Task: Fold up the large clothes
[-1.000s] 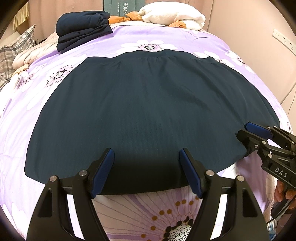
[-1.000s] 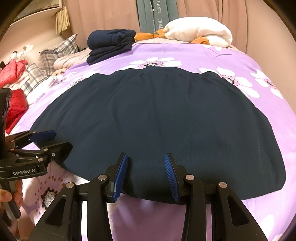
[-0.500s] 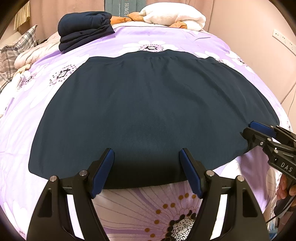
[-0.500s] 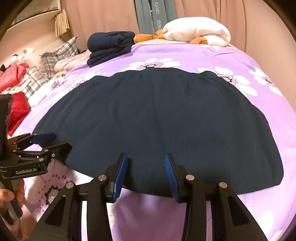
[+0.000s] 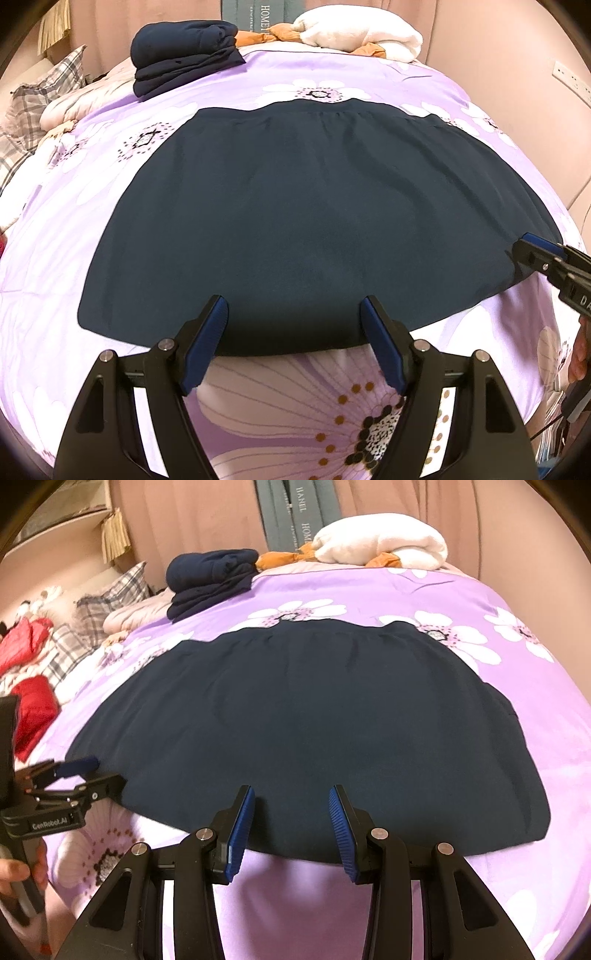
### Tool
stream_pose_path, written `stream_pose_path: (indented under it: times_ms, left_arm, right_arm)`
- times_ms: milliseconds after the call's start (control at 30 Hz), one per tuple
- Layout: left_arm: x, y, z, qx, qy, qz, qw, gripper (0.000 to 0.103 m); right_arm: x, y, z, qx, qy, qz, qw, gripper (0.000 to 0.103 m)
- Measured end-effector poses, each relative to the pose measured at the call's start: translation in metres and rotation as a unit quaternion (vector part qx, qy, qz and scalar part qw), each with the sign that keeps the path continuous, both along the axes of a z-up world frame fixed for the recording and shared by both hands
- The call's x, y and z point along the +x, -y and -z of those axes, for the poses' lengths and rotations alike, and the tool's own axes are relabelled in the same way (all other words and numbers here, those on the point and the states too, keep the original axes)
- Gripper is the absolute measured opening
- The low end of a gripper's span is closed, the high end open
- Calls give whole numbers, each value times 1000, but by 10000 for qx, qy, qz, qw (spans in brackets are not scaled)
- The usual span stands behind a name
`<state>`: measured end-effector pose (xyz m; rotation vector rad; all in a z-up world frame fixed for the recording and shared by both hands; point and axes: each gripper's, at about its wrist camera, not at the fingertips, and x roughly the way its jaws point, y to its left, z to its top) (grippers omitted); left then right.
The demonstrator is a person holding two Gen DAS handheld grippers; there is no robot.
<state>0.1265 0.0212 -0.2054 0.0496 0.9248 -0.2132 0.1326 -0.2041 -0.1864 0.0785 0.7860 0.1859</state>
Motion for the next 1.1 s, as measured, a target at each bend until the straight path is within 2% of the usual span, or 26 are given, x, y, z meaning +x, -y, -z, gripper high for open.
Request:
stream_pose_path:
  times_ms: [267,467,633,767,1100]
  left_arm:
    - [7,-25,-14,-211,171,-348,9990,74]
    - [20,-37,2,-119,-99,-584,9982,74]
    - [22,-49,9,-234,-158,-689,9972,76]
    - [21,-55,8,-186,-142,-738,9970,76]
    - [13,-66,8,-105,-117,-851,9963,76]
  right_arm:
    - [0,23,-9,33,147,496,9987,41]
    - [7,33,-1,-32,-21,751,9972,41]
    - [6,38,3,-184,-91,733,9971,41]
    - [2,46,0,-352,-79,861,9956,50]
    - [-12,80,1,-259,-133,1305,9910,51]
